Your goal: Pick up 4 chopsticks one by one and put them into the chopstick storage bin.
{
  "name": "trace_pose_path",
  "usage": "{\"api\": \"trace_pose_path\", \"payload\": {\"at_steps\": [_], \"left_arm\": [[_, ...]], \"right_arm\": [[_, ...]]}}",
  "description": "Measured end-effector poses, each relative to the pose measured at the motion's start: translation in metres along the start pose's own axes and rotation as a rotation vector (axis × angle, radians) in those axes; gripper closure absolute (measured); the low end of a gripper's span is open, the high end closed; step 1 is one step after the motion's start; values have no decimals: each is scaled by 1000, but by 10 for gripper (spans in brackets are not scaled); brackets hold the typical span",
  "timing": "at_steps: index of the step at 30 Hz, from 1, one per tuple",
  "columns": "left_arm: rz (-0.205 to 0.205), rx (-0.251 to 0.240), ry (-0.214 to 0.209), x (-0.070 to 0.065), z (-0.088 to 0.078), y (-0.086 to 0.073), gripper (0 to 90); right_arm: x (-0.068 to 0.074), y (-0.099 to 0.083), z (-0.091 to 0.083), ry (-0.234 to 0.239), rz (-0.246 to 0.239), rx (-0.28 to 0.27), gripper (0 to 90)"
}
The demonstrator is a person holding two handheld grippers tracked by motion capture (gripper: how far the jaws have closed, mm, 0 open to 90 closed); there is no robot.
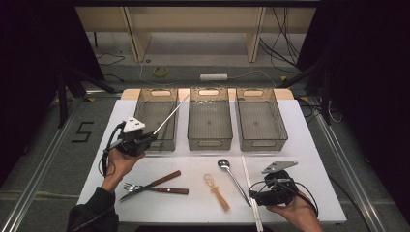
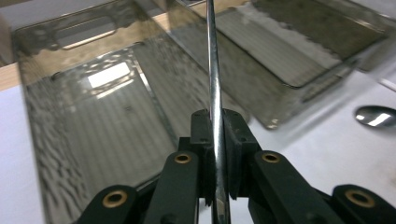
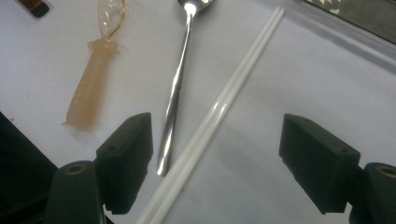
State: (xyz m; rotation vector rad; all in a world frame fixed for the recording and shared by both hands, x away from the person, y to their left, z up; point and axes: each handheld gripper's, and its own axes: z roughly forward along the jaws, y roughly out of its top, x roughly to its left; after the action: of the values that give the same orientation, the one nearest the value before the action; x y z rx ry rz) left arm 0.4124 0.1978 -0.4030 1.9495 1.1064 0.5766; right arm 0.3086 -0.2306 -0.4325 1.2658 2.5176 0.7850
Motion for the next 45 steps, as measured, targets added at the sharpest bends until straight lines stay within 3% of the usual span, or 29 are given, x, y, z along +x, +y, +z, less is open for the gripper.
{"api": "trace_pose_path", "payload": {"at_steps": [6,10,25,34,40,45], "left_arm": [[-85,23,41,18,13,8,831],[-115,49,73,27,24,13,831],[-160,134,132,43,48,16,830],[-212,147,149,49,55,16,820],[-233,145,146,50,56,15,653],[-247,135,106,43,47,14,492]], "right_arm": [[-1,-3,-2,-1,7,-7,259],[-1,-4,-2,3,12,-8,252],[-3,-6,-3,13,4,-18,253],[-1,-6,-3,22,-2,-13,255],[-1,-6,-4,23,-1,-10,256],[-3,-5,-4,20,7,-3,262]]}}
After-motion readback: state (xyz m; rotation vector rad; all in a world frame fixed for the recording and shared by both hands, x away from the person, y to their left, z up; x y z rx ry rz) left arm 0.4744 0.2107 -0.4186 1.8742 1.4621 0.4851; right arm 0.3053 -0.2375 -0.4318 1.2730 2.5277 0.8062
